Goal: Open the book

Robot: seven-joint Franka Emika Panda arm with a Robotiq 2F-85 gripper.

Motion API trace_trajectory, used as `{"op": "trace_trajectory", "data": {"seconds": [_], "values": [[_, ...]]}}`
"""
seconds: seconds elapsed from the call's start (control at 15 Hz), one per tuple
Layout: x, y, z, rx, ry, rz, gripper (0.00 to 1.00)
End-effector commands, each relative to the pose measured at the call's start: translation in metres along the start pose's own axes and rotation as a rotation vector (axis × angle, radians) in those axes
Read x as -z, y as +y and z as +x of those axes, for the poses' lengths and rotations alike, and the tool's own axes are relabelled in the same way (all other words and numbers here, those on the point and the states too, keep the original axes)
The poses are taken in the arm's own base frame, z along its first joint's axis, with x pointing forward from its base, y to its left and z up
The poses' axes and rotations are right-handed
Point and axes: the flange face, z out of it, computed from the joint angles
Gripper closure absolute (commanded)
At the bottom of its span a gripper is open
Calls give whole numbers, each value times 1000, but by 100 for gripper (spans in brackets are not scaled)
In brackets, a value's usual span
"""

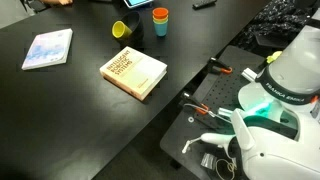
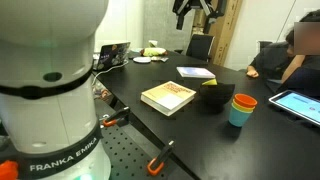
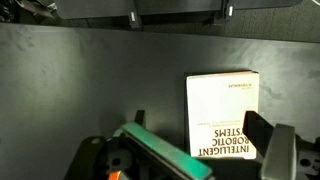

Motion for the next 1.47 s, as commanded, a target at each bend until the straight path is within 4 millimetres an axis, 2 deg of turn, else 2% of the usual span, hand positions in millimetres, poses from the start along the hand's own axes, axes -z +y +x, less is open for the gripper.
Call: {"op": "trace_trajectory", "data": {"seconds": [0.0, 0.67, 0.93, 1.13, 1.2, 1.4], "values": [[1, 0, 0, 0, 0, 0, 0], [2, 0, 0, 0, 3, 0, 0], [-64, -14, -4, 7, -12, 93, 0], [-121, -27, -8, -8, 0, 142, 0], [-130, -33, 14, -2, 2, 141, 0], [-176, -43, 22, 14, 46, 114, 0]]}}
